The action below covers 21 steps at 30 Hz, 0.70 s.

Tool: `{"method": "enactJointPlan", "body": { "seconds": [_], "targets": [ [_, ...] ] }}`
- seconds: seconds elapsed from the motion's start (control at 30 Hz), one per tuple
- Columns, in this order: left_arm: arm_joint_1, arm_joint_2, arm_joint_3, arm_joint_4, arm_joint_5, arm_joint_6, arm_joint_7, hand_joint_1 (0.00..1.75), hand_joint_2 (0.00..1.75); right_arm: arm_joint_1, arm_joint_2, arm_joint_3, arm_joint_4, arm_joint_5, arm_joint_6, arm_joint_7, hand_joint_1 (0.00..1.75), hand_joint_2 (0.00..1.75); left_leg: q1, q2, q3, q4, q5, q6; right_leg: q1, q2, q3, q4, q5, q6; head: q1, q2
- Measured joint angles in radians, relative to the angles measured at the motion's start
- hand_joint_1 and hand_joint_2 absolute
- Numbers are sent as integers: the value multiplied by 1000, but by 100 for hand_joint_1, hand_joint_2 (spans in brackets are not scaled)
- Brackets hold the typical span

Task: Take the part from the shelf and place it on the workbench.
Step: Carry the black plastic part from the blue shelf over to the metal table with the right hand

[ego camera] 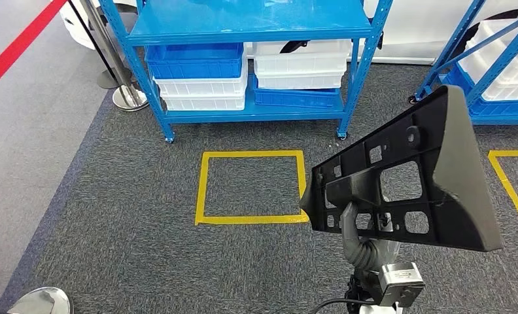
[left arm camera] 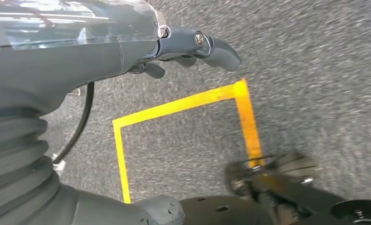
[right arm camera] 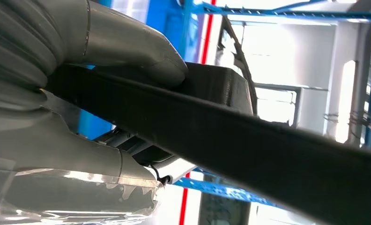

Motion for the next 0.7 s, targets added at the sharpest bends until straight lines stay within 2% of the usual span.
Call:
{"method": "enactJointPlan", "body": {
  "seconds": [0.03,0.07,0.1,0.13,0.17,0.2,0.23,0.27,0.3,0.33,0.37,0.4,0.43,0.47,0.5,0.53,0.57,0.6,0.63,0.67,0.7],
  "targets": [
    [0,0,0,0,-2,1,-1,0,175,-1,1,2,6,0,-1,0,175,175,-2,0,31,-14,28,6,3,0,-17,2,12,0,0,0],
    [-1,1,0,0,-3,1,-1,0,175,-1,1,3,11,0,-2,1,175,175,-5,-1,80,-62,54,15,6,0,-32,4,24,0,0,0],
    [-3,2,0,0,-5,2,-1,0,175,-2,2,4,15,0,-2,1,175,175,-9,-1,142,-139,60,28,9,0,-43,5,36,2,0,0],
    [-4,4,0,0,-7,2,-1,0,175,-3,4,4,18,0,-4,1,175,175,-13,-1,201,-224,49,37,11,-1,-51,5,47,4,1,0],
    [-6,6,0,0,-8,3,-1,0,175,-4,5,5,20,0,-5,1,175,175,-17,-1,242,-289,34,45,10,-2,-55,3,59,8,2,0],
    [-7,6,0,0,-9,3,-1,0,175,-4,6,5,22,0,-5,1,175,175,-20,-1,264,-331,22,50,7,-4,-56,-1,71,14,-1,0],
    [-7,6,0,0,-10,3,-1,0,175,-5,7,6,24,0,-5,1,175,175,-22,0,265,-349,27,53,4,-5,-57,-8,84,20,-3,0],
    [-7,5,0,0,-10,2,-1,0,175,-6,8,6,26,0,-5,1,175,175,-21,2,258,-353,43,58,3,-5,-59,-13,91,26,-6,0],
    [-8,5,0,1,-10,2,-1,0,175,-6,8,7,29,0,-5,1,175,175,-19,4,249,-363,60,65,3,-2,-65,-8,78,31,-9,0],
    [-8,5,0,1,-10,2,-1,0,175,-6,8,7,31,0,-5,1,175,175,-16,6,236,-370,79,70,3,0,-74,12,44,36,-6,0],
    [-9,5,0,2,-10,2,-1,0,175,-6,8,7,33,0,-5,1,175,175,-14,8,221,-374,97,73,2,3,-86,52,-9,40,-3,0],
    [-9,5,0,2,-10,2,-1,0,175,-6,8,7,35,0,-5,1,175,175,-14,8,203,-374,111,74,0,4,-98,110,-68,45,-1,0],
    [-9,6,0,2,-10,2,-1,0,175,-6,8,7,37,0,-5,1,175,175,-13,9,184,-369,125,73,-3,4,-106,175,-109,50,1,0],
    [-9,6,0,2,-10,2,-1,0,175,-6,8,7,39,0,-5,1,175,175,-13,10,163,-363,138,71,-6,4,-108,232,-122,54,1,0],
    [-9,5,0,2,-10,2,-1,0,175,-6,8,7,41,0,-5,1,175,175,-12,11,140,-354,150,68,-9,4,-99,268,-109,58,2,0],
    [-9,4,0,2,-11,2,-1,0,175,-6,8,7,42,0,-6,1,175,175,-11,12,115,-343,160,65,-12,4,-77,272,-78,62,3,0],
    [-9,4,0,2,-11,2,-1,0,175,-7,8,7,43,0,-6,1,175,175,-9,12,91,-330,169,61,-16,4,-36,241,-50,65,3,0],
    [-9,3,0,2,-11,2,-1,0,175,-8,8,7,44,0,-6,1,175,175,-8,12,68,-315,176,55,-19,4,19,180,-49,69,3,0],
    [-9,3,0,2,-11,2,-1,0,175,-9,8,7,44,0,-5,1,175,175,-8,10,50,-300,182,49,-19,5,75,104,-68,68,3,0],
    [-9,3,0,2,-11,2,-1,0,175,-10,8,7,44,0,-5,1,175,175,-9,9,38,-288,189,43,-18,5,117,41,-94,64,3,0],
    [-8,3,0,2,-11,3,-1,0,175,-11,8,7,44,0,-5,1,175,175,-9,9,30,-283,198,37,-15,6,138,1,-117,57,2,0]
  ]
}}
